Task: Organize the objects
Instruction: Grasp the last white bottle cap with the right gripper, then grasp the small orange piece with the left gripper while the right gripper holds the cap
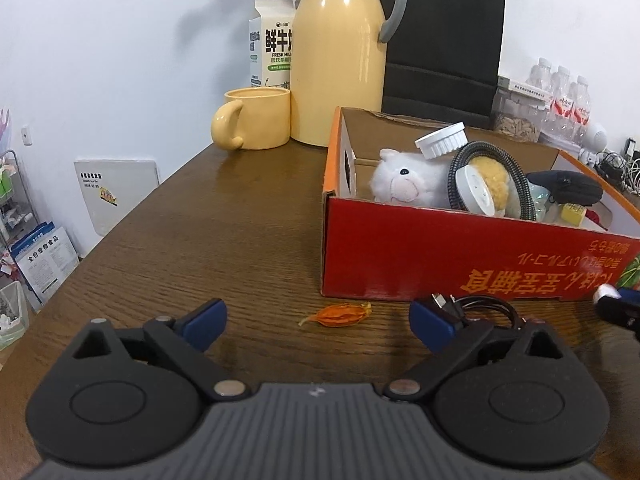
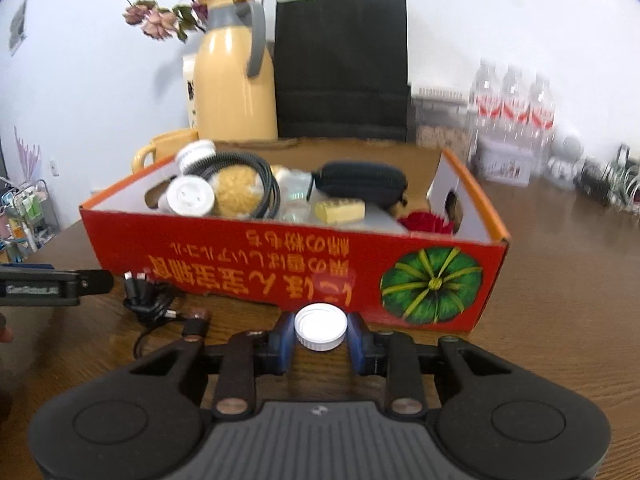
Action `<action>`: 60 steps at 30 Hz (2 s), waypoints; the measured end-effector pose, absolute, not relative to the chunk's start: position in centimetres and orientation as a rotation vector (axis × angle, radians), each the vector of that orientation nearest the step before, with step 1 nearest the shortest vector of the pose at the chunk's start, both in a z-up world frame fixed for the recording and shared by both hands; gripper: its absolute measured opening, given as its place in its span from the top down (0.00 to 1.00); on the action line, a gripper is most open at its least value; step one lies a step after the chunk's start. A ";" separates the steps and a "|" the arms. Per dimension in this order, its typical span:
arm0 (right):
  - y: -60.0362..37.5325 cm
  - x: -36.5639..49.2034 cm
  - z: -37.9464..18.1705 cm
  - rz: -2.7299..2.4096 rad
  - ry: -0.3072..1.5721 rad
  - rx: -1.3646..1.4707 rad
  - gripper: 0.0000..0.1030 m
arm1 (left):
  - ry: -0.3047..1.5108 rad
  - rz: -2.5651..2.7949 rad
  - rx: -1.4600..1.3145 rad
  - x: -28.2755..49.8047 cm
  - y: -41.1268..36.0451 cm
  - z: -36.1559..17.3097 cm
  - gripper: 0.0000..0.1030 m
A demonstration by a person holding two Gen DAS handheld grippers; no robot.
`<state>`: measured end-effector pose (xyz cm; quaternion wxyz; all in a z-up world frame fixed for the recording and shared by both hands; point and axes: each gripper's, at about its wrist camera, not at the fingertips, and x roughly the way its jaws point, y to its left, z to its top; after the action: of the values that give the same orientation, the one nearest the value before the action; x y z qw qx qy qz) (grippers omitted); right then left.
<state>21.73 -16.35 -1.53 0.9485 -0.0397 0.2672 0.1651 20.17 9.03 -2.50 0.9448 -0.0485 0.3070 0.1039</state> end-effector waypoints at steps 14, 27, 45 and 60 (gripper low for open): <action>-16.1 20.2 -0.8 0.319 0.445 -0.139 0.74 | 0.654 0.249 -0.098 21.3 8.1 -2.9 0.26; -16.2 19.9 -0.8 0.315 0.428 -0.143 0.74 | 0.614 0.234 -0.130 20.3 8.0 -2.7 0.84; -16.5 18.9 -0.4 0.320 0.380 -0.144 0.74 | 0.498 0.154 -0.120 16.8 7.0 -1.7 0.96; -16.7 18.4 -0.1 0.329 0.351 -0.136 0.74 | 0.476 0.143 -0.130 14.8 7.3 -1.6 0.95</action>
<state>18.45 -16.68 -0.08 0.9689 -0.0673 0.1735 0.1630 14.83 7.29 -1.55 0.9672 -0.0642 0.2353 0.0708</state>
